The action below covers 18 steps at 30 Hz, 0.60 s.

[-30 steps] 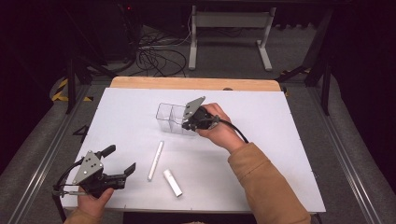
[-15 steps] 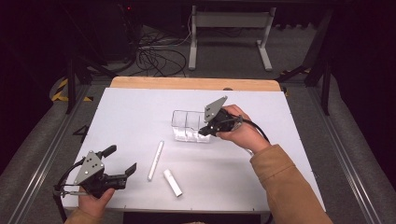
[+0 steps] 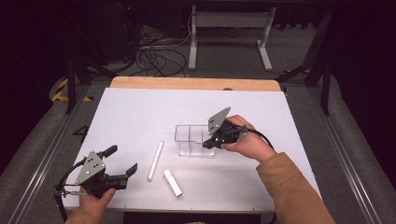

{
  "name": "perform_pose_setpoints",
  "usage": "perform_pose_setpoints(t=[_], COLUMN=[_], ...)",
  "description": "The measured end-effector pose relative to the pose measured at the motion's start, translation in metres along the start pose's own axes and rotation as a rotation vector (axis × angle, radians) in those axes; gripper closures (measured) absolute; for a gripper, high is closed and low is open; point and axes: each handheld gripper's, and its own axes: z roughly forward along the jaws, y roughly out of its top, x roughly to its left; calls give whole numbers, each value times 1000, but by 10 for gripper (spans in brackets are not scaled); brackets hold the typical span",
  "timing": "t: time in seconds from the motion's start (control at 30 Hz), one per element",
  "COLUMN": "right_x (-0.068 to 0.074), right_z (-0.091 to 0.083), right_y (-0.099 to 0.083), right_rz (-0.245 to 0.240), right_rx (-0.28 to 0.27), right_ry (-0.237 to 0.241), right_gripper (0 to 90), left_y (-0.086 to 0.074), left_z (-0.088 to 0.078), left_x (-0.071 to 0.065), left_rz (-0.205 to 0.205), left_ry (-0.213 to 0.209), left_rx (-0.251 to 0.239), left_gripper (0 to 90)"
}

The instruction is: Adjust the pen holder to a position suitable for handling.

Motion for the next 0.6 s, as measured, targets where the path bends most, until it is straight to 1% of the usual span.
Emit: perform_pose_setpoints(t=[0.13,0.27,0.37,0.5,0.6], right_x=[2,2,2,2,2], right_z=[0,0,0,0,-1], right_y=[-3,-5,-6,-7,-9], right_rz=[16,12,-1,5,12], right_rx=[-5,-8,-7,-2,0], right_ry=[-8,-6,-9,-21,-18], right_gripper=[887,887,885,881,879], left_y=[0,0,0,0,0], left_z=[0,0,0,0,0], left_x=[0,1,1,0,1], left_rz=[-1,-1,0,-1,0], left_ry=[-1,-2,-2,-1,-1], left_rx=[2,1,1,2,2], left_gripper=[80,81,81,81,81])
